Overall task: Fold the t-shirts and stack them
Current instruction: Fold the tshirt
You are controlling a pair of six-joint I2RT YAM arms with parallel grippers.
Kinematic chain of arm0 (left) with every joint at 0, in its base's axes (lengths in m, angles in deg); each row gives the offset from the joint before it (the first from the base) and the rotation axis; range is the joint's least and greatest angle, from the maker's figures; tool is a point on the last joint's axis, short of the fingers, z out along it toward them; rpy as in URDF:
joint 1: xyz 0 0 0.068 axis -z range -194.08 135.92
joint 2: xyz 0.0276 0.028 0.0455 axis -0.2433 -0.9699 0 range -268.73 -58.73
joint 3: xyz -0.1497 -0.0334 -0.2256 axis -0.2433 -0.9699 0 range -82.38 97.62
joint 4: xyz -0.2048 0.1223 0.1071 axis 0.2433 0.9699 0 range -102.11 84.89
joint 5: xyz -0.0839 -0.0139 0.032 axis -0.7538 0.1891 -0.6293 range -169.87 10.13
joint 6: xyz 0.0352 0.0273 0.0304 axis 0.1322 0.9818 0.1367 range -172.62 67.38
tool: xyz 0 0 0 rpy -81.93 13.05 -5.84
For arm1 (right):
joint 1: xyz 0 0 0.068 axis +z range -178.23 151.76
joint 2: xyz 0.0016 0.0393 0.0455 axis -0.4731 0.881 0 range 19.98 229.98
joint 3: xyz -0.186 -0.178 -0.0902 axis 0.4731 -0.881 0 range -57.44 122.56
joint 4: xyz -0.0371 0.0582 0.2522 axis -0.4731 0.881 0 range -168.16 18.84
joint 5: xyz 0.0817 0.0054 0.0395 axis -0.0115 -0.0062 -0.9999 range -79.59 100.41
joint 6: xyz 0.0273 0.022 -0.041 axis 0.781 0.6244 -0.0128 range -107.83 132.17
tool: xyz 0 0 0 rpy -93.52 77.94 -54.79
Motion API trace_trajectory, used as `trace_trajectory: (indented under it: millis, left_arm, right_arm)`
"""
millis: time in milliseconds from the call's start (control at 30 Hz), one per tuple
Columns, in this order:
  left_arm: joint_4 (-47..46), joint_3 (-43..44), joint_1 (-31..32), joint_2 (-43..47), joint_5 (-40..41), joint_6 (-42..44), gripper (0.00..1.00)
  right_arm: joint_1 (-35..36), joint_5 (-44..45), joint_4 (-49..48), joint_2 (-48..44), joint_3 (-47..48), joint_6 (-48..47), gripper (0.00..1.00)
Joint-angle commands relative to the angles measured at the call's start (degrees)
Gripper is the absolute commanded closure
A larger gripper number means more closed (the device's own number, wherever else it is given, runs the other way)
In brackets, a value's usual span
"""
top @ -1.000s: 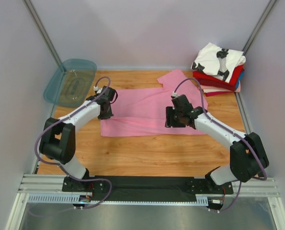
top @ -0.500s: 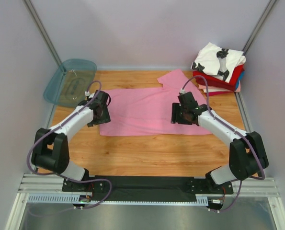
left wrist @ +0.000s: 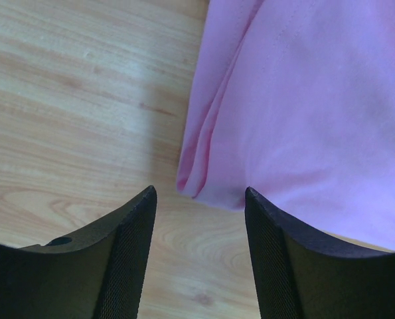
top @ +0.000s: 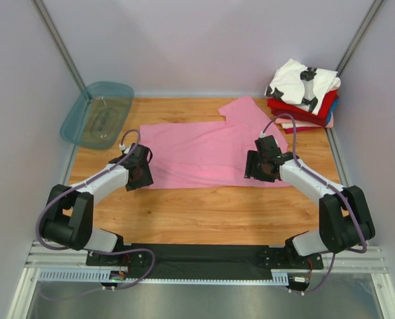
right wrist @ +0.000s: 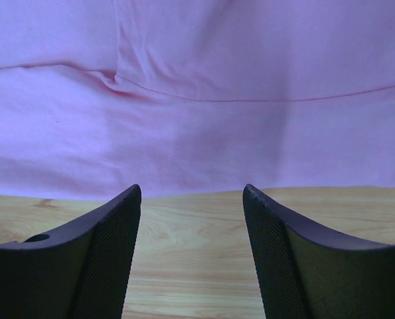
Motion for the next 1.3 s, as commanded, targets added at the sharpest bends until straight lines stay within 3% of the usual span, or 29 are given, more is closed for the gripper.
trace_trajectory:
  millis: [0,300,367,533,700,1000,1267]
  left_arm:
    - [-5.8,0.2,0.2,-1.0,-0.5,0.2,0.37]
    - [-6.6,0.3,0.2,-0.8,1.7,1.6,0.4]
    - [-6.8,0.5,0.2,-1.5,1.7,1.6,0.45]
    - [-7.7,0.7,0.2,-3.9,1.2,1.7,0.8]
    - [-9.6,-0.6,0.2,-3.0,0.0,2.1,1.0]
    - [-6.6,-2.9,0.2,2.9,1.0,1.4,1.0]
    - [8.0,-6.5,0.2,17.8,6.1,-6.9,1.0]
  right_arm:
    - [-0.5,-0.7,-2.4,-0.7,0.3,0.1,0.35]
    - [-0.6,-1.6,-3.0,0.4,0.4,0.0,0.35]
    - [-0.6,-1.4,-3.1,1.1,0.5,0.0,0.35]
    - [-1.7,-0.1,-4.2,2.0,-0.7,0.8,0.35]
    - [-3.3,1.9,-8.8,2.7,-4.4,3.9,0.37]
    - [-6.4,0.8,-11.7,7.8,-7.2,7.6,0.39]
    - [-6.8,2.0,-9.6,5.8,-9.2,9.1,0.39]
